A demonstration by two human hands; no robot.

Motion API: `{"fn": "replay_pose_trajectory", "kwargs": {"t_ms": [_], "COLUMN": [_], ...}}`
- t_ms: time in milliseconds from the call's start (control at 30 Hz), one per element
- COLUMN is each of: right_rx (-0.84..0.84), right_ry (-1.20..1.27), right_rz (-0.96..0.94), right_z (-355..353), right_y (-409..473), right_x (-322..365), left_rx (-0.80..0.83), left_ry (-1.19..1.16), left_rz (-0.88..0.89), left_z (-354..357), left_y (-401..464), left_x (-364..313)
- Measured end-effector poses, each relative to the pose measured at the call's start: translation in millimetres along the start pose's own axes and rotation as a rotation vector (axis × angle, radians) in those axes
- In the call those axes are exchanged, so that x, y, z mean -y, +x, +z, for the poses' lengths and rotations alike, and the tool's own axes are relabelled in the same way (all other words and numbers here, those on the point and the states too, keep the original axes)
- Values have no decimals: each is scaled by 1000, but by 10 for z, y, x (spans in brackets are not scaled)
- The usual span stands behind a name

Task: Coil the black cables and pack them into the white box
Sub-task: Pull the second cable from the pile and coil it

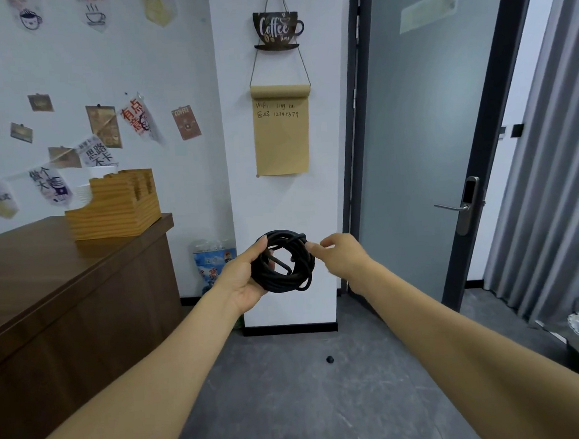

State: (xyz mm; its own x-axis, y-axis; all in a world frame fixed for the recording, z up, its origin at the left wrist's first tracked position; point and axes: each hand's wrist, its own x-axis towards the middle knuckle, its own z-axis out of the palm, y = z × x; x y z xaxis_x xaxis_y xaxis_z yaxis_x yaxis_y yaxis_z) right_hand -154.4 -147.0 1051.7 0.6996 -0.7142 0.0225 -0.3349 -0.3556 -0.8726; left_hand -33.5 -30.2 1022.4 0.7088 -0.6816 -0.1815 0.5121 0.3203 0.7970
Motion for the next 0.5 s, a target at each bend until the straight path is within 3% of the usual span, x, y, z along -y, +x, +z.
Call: {"fn": "replay_pose_trajectory", "kwargs": {"t_ms": [100, 200, 333, 500], "right_rx": [148, 183, 104, 55], "right_ry": [297, 519, 508, 414], "right_rz": [177, 201, 201, 170], "right_z": [83, 175, 313, 436], "right_y": [-36, -90, -104, -64], "right_x": [-60, -76, -149, -283], "left_rx": [21, 16, -16, -8], "left_ry": [-27, -45, -14, 219], "left_rz": [-31, -58, -115, -271], "left_z": [-61, -118, -169, -290], "left_y": [-39, -41, -29, 42], "left_x": [37, 91, 166, 206]}}
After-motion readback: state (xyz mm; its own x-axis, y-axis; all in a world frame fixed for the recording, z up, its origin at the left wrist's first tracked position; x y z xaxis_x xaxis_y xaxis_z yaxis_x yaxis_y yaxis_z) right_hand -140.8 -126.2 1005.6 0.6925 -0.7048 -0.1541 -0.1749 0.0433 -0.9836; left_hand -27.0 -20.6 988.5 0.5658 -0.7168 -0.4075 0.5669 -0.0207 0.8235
